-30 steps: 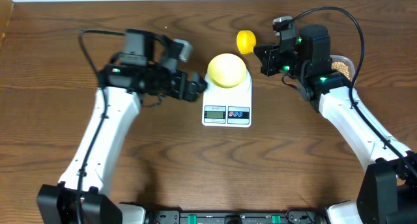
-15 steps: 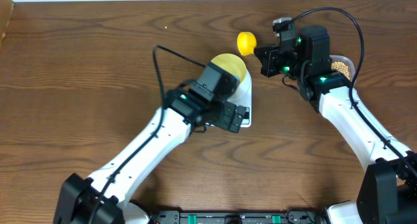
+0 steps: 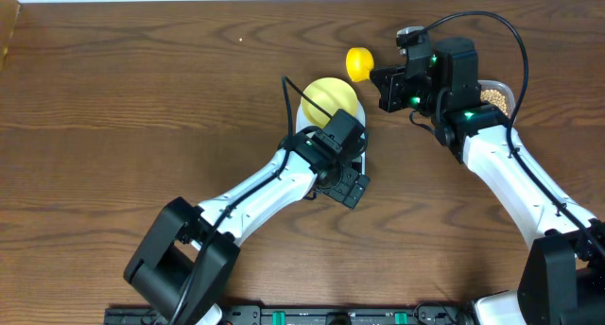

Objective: Scoop item into bowl and weigh 50g on scale
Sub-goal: 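Move the left gripper down to the scale's front button panel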

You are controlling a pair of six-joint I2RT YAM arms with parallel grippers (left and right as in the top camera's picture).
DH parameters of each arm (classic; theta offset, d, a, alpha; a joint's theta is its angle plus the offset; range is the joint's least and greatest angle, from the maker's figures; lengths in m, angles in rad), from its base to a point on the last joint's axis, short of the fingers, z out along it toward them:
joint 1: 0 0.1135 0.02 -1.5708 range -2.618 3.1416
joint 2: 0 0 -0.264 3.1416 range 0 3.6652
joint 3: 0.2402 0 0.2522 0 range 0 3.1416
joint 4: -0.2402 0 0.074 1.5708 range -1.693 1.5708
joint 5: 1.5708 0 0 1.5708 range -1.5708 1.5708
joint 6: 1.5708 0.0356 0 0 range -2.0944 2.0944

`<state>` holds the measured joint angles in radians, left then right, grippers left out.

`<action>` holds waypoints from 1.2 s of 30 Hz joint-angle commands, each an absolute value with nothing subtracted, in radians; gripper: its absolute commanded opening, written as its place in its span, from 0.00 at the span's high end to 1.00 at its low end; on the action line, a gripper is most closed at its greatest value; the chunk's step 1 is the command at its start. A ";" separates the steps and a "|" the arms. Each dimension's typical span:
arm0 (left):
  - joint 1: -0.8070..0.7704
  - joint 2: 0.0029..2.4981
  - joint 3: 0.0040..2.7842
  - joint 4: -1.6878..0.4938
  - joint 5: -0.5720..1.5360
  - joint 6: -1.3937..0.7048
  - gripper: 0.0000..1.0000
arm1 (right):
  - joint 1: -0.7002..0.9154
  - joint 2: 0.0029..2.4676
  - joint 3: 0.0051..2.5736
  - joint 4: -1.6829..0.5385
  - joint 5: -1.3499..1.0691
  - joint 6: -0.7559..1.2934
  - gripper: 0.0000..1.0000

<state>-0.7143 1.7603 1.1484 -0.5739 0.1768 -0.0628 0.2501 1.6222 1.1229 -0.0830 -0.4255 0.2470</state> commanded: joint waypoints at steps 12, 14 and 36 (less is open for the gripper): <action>-0.713 1.808 1.146 -0.362 0.144 0.033 0.02 | 0.210 1.623 1.137 -0.095 -0.421 0.230 0.99; -0.713 1.813 1.146 -0.343 0.137 0.033 0.02 | 0.203 1.623 1.137 -0.095 -0.421 0.230 0.99; -0.716 1.887 1.145 -0.239 0.137 0.070 0.02 | 0.176 1.623 1.137 -0.085 -0.421 0.230 0.99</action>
